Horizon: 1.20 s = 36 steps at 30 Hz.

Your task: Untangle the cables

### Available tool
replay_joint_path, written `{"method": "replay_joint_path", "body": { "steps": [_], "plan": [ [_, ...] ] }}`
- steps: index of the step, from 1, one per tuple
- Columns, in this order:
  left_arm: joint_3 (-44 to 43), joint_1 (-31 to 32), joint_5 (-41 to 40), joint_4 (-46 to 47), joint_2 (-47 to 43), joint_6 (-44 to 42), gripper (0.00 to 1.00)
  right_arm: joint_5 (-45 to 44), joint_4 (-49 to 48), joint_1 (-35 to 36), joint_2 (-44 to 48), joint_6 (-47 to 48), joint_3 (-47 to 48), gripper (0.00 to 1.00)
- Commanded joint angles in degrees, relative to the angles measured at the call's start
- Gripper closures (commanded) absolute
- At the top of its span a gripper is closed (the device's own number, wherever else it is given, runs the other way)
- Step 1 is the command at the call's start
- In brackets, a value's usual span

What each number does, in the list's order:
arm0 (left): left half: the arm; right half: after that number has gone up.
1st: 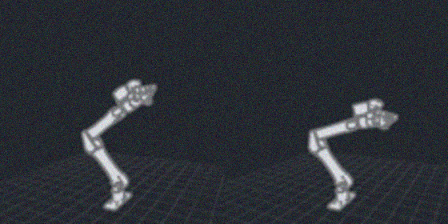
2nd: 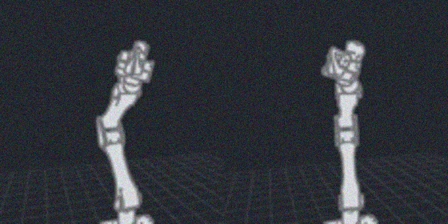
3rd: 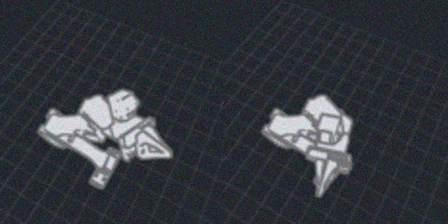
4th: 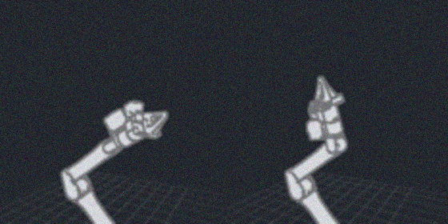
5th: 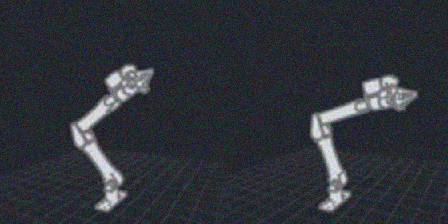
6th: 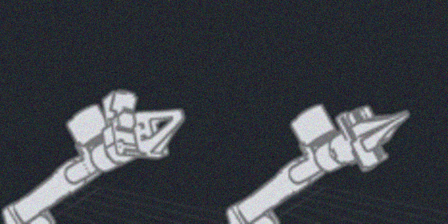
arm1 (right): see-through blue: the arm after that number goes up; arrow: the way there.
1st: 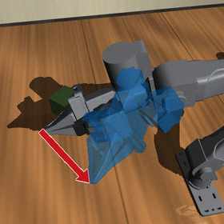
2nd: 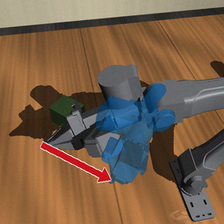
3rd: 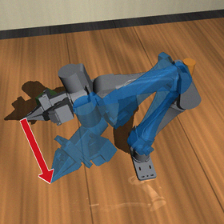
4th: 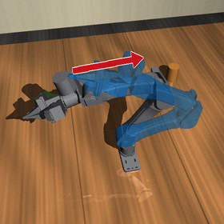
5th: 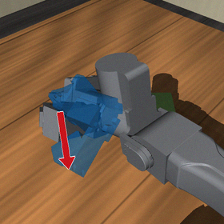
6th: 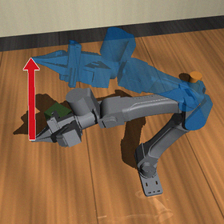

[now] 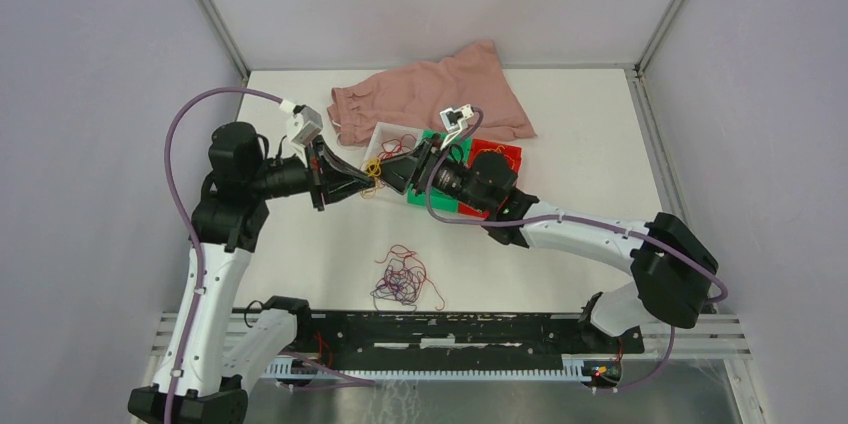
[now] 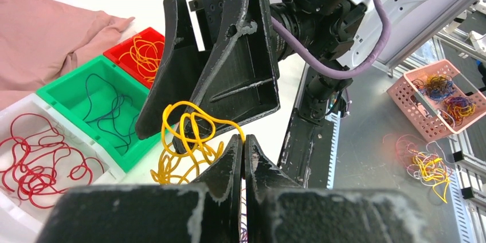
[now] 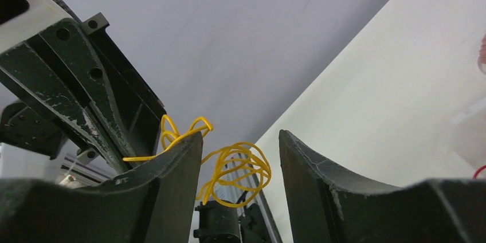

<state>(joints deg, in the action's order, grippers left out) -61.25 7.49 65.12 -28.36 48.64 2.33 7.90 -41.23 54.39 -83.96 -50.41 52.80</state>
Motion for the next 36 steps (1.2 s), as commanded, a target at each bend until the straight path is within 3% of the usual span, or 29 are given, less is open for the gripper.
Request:
{"method": "replay_joint_path", "body": {
  "steps": [1, 9, 21, 31, 36],
  "plan": [
    [0.3, 0.5, 1.2, 5.8, 0.3, 4.7, 0.97, 0.7, -9.6, 0.8, -1.0, -5.4, 1.2, 0.42],
    [0.6, 4.6, 0.0, 15.9, 1.0, 15.0, 0.97, -1.5, -4.5, 3.6, -3.9, -1.0, 2.8, 0.47],
    [-5.9, 7.9, -1.0, 20.6, 2.6, 21.9, 0.97, -5.1, 0.0, 4.9, -5.3, 4.2, -0.8, 0.50],
    [-12.0, 7.9, -1.7, 20.1, 2.9, 20.0, 0.97, -5.0, -1.6, 5.1, -3.2, 3.2, -6.3, 0.53],
    [-13.0, 7.9, -1.6, 16.7, 3.0, 16.3, 0.97, -5.3, -0.1, 5.1, 2.7, 4.8, -8.8, 0.48]
  ]
}}
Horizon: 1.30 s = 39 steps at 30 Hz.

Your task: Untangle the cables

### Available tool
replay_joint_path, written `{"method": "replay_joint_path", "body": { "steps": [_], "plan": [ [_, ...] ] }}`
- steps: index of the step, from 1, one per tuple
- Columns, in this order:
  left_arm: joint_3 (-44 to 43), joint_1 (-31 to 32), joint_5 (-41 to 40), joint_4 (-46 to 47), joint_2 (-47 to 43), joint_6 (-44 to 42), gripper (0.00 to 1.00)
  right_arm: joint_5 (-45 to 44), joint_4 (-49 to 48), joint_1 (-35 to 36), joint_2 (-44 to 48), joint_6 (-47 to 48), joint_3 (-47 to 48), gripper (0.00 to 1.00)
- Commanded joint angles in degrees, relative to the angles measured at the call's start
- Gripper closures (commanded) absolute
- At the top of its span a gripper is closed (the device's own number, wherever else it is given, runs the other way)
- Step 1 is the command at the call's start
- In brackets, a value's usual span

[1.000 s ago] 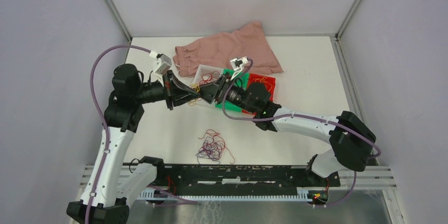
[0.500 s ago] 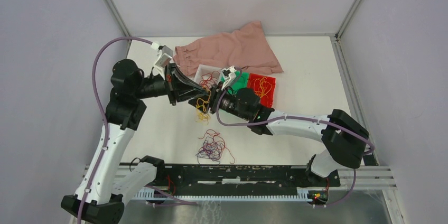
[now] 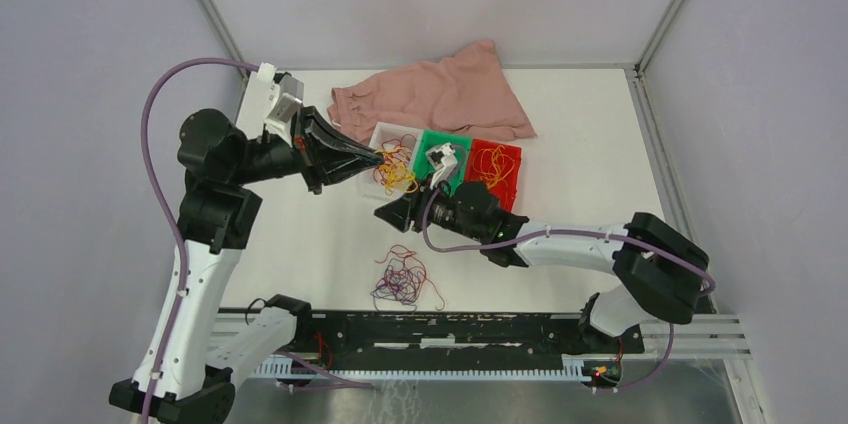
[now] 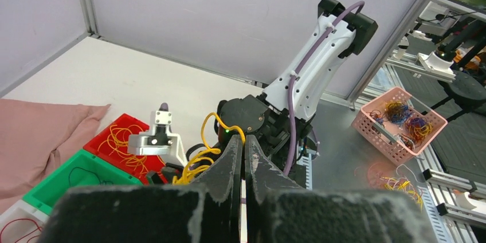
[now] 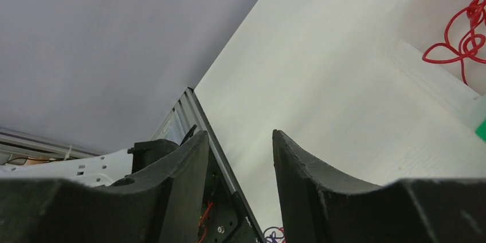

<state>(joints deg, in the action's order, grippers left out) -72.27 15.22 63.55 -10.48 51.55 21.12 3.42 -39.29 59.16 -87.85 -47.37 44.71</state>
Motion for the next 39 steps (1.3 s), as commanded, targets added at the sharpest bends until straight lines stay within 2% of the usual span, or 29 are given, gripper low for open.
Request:
{"method": "replay_joint_path", "body": {
  "steps": [1, 8, 15, 19, 26, 31, 39],
  "plan": [
    [-1.9, 0.2, -0.1, -1.5, 0.0, -2.9, 0.97, -0.5, -1.1, 0.3, 7.8, 2.4, -0.8, 0.46],
    [-1.5, 0.2, -0.7, -3.6, -0.5, -5.9, 0.97, -1.5, 3.6, 0.3, 18.5, 4.3, -3.5, 0.37],
    [-1.8, 0.2, -0.9, -3.6, -0.3, -5.6, 0.97, -6.4, 4.8, 0.3, 25.4, 4.7, -7.0, 0.35],
    [-1.6, 0.2, -1.0, -2.5, -0.4, -4.0, 0.97, -7.2, 5.1, 0.3, 25.1, 4.8, -5.6, 0.36],
    [-0.8, 0.3, -0.8, -0.9, -0.7, -0.9, 0.97, -14.6, 4.7, 0.4, 23.8, 7.7, -1.0, 0.34],
    [-0.6, 0.3, -1.1, -0.8, -0.7, -0.9, 0.97, -11.3, 3.4, 0.4, 19.7, 6.4, 3.1, 0.32],
    [-0.6, 0.5, -1.5, -0.2, -0.7, -0.8, 0.97, -7.5, -3.0, 0.5, 15.9, 1.4, 3.9, 0.30]
  ]
}}
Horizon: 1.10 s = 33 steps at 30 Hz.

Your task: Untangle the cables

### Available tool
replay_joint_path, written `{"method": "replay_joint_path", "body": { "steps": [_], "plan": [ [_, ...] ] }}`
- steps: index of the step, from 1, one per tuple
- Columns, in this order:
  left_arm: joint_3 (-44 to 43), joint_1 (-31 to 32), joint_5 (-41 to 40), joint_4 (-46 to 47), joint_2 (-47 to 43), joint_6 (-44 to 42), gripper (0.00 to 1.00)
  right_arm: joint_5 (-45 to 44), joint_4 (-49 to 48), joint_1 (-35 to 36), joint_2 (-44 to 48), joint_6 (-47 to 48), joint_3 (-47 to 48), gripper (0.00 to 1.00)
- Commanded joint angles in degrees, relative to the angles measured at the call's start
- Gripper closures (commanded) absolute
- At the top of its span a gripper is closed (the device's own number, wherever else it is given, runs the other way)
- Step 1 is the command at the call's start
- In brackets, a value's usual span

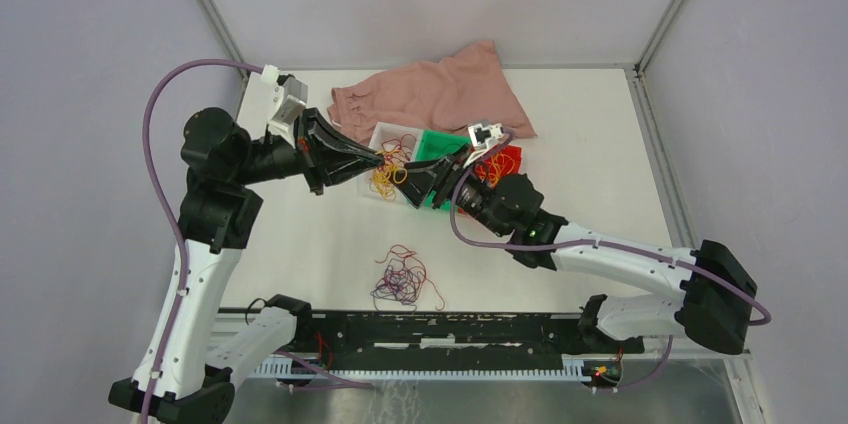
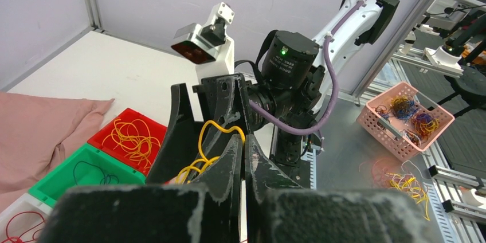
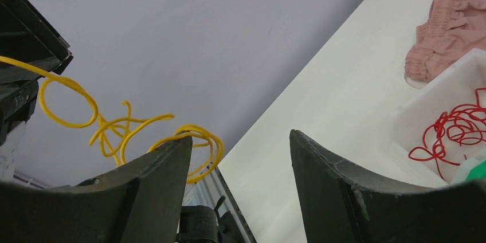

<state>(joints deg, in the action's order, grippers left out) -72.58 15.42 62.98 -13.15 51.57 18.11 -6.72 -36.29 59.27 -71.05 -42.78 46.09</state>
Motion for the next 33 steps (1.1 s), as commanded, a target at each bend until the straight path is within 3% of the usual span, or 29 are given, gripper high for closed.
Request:
{"method": "replay_joint_path", "body": {
  "steps": [1, 11, 24, 33],
  "plan": [
    [-0.3, 0.2, -1.4, 2.8, -0.8, 2.3, 0.97, 3.1, -6.9, 0.5, -1.2, -4.2, 2.3, 0.30],
    [2.1, 0.5, -6.9, 8.7, -1.0, 6.4, 0.97, 2.6, -12.2, 2.5, -3.9, -6.2, 4.3, 0.30],
    [-0.3, 2.1, 1.3, 11.1, -0.8, 13.7, 0.97, -18.6, -1.0, 2.6, -7.5, -0.9, 11.1, 0.40],
    [-0.4, 3.0, 3.1, 11.9, -1.0, 15.0, 0.97, -18.1, 0.0, 2.6, -11.1, -2.1, 13.6, 0.37]
  ]
}}
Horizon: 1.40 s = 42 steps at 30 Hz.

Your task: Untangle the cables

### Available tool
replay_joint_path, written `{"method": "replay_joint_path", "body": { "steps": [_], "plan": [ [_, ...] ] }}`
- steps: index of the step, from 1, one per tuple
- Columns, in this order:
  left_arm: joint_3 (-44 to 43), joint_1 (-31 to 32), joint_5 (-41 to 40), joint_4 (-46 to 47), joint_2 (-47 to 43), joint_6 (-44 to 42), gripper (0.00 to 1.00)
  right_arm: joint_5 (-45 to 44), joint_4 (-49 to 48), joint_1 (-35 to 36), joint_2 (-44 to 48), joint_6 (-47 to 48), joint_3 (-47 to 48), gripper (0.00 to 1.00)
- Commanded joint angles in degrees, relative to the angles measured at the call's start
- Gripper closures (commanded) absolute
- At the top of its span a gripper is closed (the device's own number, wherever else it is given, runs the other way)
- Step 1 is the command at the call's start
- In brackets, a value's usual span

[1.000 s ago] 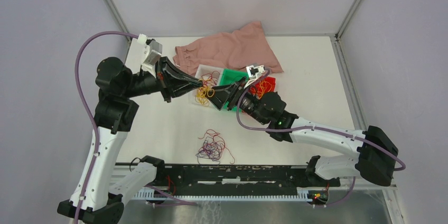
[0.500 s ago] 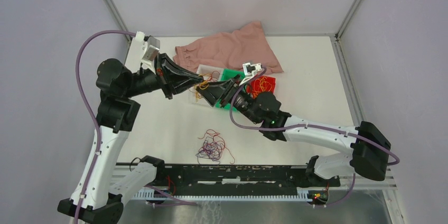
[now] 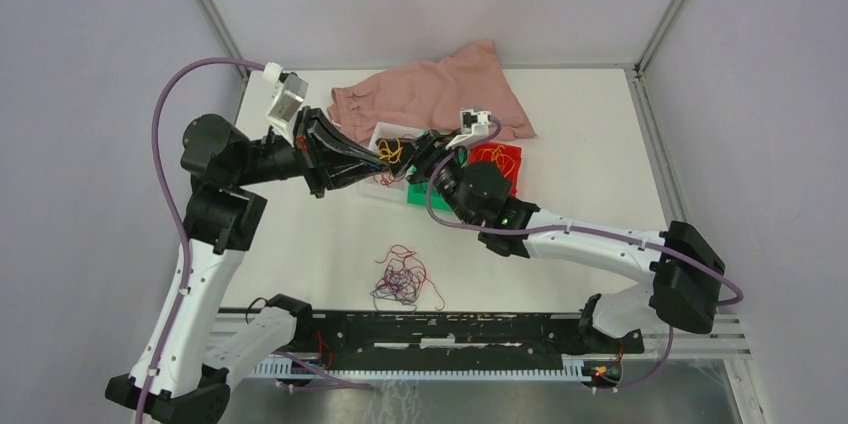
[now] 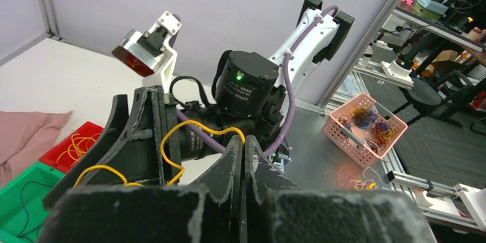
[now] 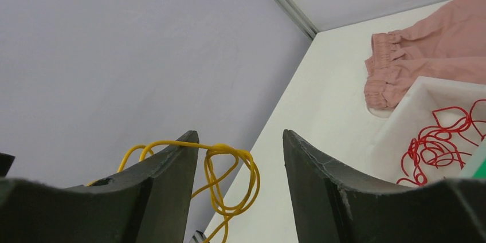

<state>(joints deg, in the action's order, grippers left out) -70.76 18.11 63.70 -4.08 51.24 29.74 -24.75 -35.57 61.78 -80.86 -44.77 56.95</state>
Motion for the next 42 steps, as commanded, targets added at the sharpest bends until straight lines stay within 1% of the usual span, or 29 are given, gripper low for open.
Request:
{"method": "replay_joint_path", "body": {
  "steps": [1, 3, 5, 8, 11, 16, 21, 28, 36, 39, 42],
  "plan": [
    [-2.3, 0.4, 2.6, 2.9, -0.7, 3.2, 0.97, 1.3, -1.1, 0.1, -1.6, -0.2, 2.9, 0.36],
    [-2.4, 0.4, 2.7, 2.8, -0.6, 2.5, 0.97, 4.5, -2.5, 0.1, -2.3, -1.1, 2.3, 0.35],
    [-2.5, 0.4, 2.6, 2.3, -0.5, 1.6, 0.97, 8.3, -6.4, 0.2, -3.1, -2.3, 1.0, 0.35],
    [-2.5, 0.4, 2.5, 2.8, -0.3, 1.7, 0.97, 11.4, -7.7, 0.2, -4.4, -4.4, 1.0, 0.39],
    [-3.7, 0.4, 2.5, 3.5, 0.3, 2.5, 0.97, 9.4, -2.7, 0.5, -4.8, -4.3, 1.4, 0.43],
    [-7.9, 0.5, 2.7, 3.6, 1.9, 2.0, 0.97, 7.3, 3.3, 0.4, -6.8, -1.4, 0.7, 0.44],
    [-12.7, 0.4, 2.9, 2.9, 3.7, 0.1, 0.97, 7.2, 3.2, 0.4, -7.3, -0.4, -3.2, 0.44],
    [-21.0, 0.4, 1.8, 0.3, 6.1, -5.3, 0.97, 5.8, 4.2, 0.4, -5.7, 0.6, -8.5, 0.44],
    [-29.9, 0.4, -5.0, -2.2, 8.9, -12.1, 0.97, 3.0, 4.1, 0.4, -3.3, 0.7, -15.8, 0.44],
    [-32.3, 0.4, -6.7, -2.3, 9.8, -12.9, 0.97, 2.2, 4.4, 0.4, -2.3, 0.8, -17.2, 0.46],
    [-34.2, 0.4, -8.5, -2.3, 10.2, -14.3, 0.97, 1.5, 4.9, 0.4, -0.9, 0.5, -18.6, 0.50]
  ]
}}
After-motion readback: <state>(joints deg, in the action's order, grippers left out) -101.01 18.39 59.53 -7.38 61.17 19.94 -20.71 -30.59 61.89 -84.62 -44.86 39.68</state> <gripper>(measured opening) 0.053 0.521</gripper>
